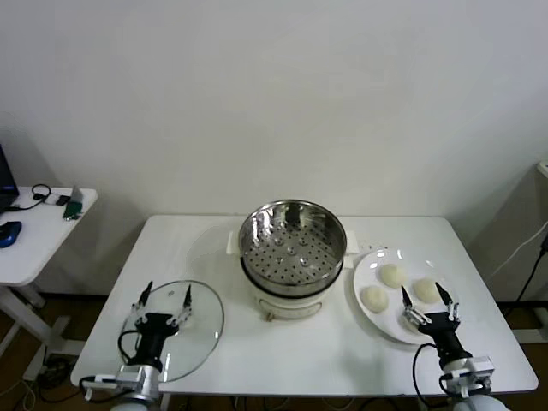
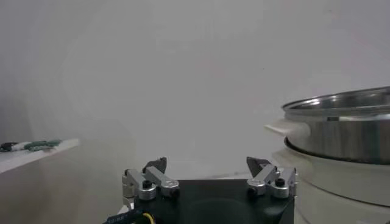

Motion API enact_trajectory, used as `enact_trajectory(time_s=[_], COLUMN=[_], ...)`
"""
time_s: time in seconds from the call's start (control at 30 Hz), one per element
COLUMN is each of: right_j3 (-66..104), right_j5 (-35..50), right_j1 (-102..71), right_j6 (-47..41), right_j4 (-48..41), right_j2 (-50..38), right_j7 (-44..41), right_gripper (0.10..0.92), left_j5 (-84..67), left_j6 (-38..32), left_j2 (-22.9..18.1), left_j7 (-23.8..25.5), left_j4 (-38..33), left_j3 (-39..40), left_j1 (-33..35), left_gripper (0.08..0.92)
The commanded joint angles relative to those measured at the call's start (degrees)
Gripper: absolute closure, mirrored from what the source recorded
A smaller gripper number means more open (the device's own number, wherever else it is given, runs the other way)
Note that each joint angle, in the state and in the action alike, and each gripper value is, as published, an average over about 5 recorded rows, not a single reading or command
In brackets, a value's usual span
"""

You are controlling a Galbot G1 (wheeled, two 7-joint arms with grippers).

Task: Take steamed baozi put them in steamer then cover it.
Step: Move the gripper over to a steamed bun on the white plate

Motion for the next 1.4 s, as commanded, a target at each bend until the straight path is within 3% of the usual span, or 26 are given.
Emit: enact_trajectory(time_s=[0.03, 0.37, 0.67, 1.03, 1.4], right_j3=[-0.32, -13.01, -40.01, -83.36, -96.67], right_j5=[-3.84, -7.81, -12.44, -14.88, -14.89], right_j1=[4.5, 18.67, 46.74, 85.39, 91.44], right_j6=[-10.14, -19.95, -17.41, -16.22, -14.65], right_j4=[-0.44, -10.48, -22.48, -36.9, -48.65], right_j2=[-11.95, -40.17, -47.74, -42.42, -29.26], right_j7=[-7.59, -31.66, -44.49, -50.8, -51.9], right_gripper=[0.203, 0.203, 0.203, 0.203, 0.203], left_j5=[0.28, 0.34, -0.24, -0.45, -0.4], left_j6=[-0.15, -0.86, -0.28, 1.02, 3.31], left_j2=[0.8, 1.85, 2.31, 2.62, 2.95], left_j7=[-1.0, -1.45, -1.77, -2.07, -2.25], left_j4=[-0.12, 0.36, 0.19, 0.19, 0.21], left_j3=[0.21, 1.01, 0.97, 0.23, 0.2], left_j1=[0.43, 1.19, 0.83, -0.03, -1.41], left_gripper=[0.177, 0.177, 0.177, 0.177, 0.177])
